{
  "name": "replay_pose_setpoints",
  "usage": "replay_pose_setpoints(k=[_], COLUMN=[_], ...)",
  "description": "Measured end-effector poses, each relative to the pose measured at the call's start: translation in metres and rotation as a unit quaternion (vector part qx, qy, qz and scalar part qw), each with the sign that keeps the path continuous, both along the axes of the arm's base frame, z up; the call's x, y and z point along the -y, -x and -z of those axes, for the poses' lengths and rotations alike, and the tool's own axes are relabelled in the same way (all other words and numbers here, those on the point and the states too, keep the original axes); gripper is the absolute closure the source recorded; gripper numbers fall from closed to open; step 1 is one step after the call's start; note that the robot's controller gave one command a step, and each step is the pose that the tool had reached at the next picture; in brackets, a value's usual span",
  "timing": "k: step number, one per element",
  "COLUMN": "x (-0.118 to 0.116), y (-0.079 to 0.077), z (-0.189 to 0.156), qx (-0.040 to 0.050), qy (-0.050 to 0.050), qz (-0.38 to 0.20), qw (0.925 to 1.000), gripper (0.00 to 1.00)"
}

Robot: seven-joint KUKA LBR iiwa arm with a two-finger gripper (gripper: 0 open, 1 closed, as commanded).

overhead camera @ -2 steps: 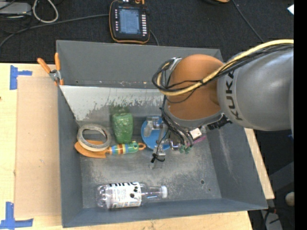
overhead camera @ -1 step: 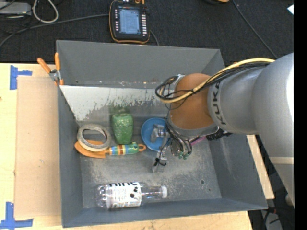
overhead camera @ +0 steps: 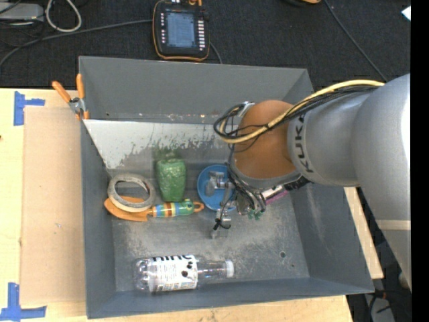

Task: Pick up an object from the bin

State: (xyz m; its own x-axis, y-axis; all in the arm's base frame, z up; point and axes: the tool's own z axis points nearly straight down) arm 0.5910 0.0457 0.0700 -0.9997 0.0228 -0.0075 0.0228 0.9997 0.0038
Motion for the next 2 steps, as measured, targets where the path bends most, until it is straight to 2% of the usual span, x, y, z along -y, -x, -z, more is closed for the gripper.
replay_pose_setpoints(k=[1, 2], x=[-0.021, -0.004], y=[-0.005, -0.001], z=[0.0, 0.0], qx=[-0.0041, -0.0009], qy=[0.001, 0.0], qz=[-0.319, -0.022], qw=[0.9478, 0.9997], gripper=[0.0, 0.0])
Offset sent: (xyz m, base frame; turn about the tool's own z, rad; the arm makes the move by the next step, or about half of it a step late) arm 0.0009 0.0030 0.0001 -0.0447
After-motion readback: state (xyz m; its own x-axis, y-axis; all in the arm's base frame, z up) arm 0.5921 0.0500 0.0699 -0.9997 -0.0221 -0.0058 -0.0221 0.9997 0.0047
